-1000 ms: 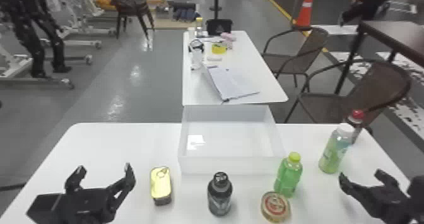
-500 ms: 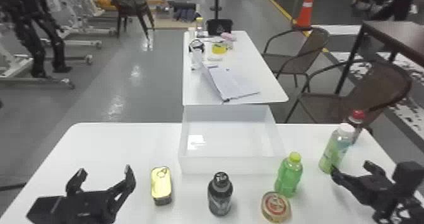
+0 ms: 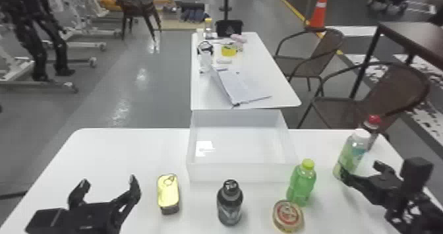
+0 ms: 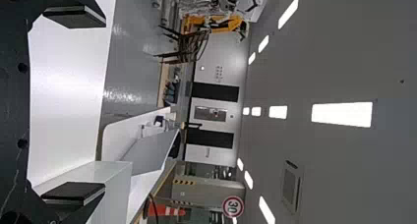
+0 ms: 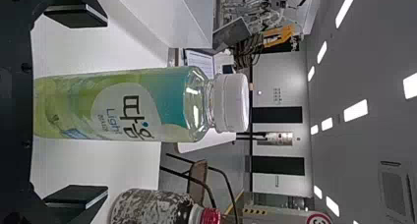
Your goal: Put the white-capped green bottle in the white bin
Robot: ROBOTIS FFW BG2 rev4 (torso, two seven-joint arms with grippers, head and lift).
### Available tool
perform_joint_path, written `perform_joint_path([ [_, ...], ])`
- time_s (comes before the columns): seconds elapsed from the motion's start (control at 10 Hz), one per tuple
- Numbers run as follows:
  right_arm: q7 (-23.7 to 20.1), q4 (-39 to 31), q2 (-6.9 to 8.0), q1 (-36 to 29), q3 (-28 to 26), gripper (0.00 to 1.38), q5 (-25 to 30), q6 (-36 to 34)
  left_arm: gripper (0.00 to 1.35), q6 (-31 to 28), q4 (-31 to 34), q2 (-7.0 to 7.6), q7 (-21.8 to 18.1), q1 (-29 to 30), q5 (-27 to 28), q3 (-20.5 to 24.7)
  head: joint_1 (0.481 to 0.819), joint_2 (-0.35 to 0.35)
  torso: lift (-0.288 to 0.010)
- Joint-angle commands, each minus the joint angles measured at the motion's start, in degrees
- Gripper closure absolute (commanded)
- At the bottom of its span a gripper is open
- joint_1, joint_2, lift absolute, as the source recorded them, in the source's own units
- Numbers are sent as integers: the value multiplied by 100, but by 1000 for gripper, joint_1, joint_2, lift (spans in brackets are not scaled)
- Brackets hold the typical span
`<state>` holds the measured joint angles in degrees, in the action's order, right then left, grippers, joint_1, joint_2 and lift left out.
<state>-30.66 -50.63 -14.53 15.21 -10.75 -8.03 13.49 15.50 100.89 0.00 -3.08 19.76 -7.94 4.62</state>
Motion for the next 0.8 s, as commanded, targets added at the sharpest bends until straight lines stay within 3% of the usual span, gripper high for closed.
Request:
perform_joint_path([
  [0.0, -98, 220, 20, 333, 90, 96, 109, 49, 124, 24, -8, -15, -9, 1, -33, -5, 549, 0, -100],
  [0.4, -204, 387, 46, 843, 90, 98, 478, 110, 125, 50, -78, -15, -70, -25, -59, -22, 549, 0, -100],
  [0.5, -213, 387, 46, 861, 90, 190, 496, 110, 125, 50, -87, -15, -79, -25, -68, -22, 549, 0, -100],
  [0.6, -204, 387, 46, 852, 90, 519, 496, 110, 125, 59, -96, -15, -88, -34, -68, -22, 549, 0, -100],
  [0.7, -151, 360, 64, 808, 90, 742, 496, 93, 125, 76, -114, -15, -88, -34, -85, -22, 549, 0, -100],
])
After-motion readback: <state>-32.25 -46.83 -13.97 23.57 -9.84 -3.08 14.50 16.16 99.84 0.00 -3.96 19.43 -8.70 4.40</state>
